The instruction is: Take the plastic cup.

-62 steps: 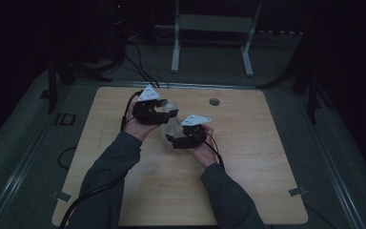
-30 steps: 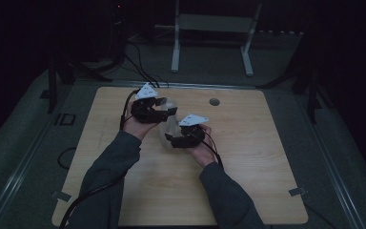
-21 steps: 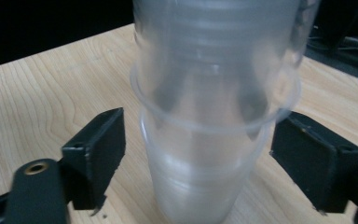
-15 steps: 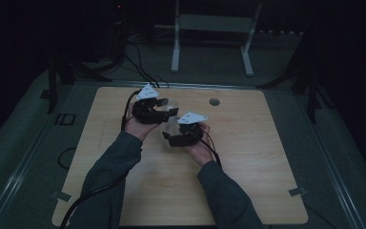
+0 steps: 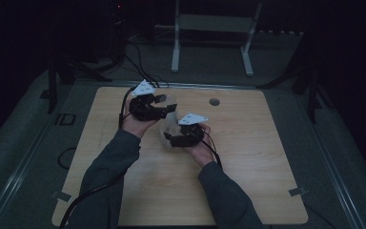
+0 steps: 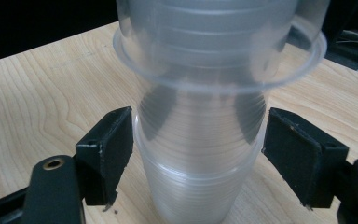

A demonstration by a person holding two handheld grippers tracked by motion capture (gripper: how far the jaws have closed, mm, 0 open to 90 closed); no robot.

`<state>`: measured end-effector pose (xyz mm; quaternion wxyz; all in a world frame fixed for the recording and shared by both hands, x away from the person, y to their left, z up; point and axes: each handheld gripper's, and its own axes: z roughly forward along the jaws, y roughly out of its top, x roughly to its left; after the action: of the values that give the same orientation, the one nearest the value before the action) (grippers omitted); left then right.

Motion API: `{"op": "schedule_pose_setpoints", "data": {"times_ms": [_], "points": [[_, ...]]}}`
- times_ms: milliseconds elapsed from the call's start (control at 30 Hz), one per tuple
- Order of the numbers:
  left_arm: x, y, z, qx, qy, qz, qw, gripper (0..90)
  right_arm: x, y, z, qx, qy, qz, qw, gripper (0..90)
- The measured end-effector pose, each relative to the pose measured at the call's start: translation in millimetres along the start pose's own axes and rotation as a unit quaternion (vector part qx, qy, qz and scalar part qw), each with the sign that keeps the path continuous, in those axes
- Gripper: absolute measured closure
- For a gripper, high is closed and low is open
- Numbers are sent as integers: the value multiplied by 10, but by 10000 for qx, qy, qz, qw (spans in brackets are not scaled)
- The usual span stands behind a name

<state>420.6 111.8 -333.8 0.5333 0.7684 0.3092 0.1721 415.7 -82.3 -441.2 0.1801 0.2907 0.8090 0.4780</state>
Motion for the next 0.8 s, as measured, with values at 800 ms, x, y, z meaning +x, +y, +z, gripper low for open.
{"op": "schedule_pose_setpoints", "data": {"times_ms": [800], "points": [[4,268,-283,-382,-42,55,9992,411,6,37,-248,-31,-33,99,9999,205]]}}
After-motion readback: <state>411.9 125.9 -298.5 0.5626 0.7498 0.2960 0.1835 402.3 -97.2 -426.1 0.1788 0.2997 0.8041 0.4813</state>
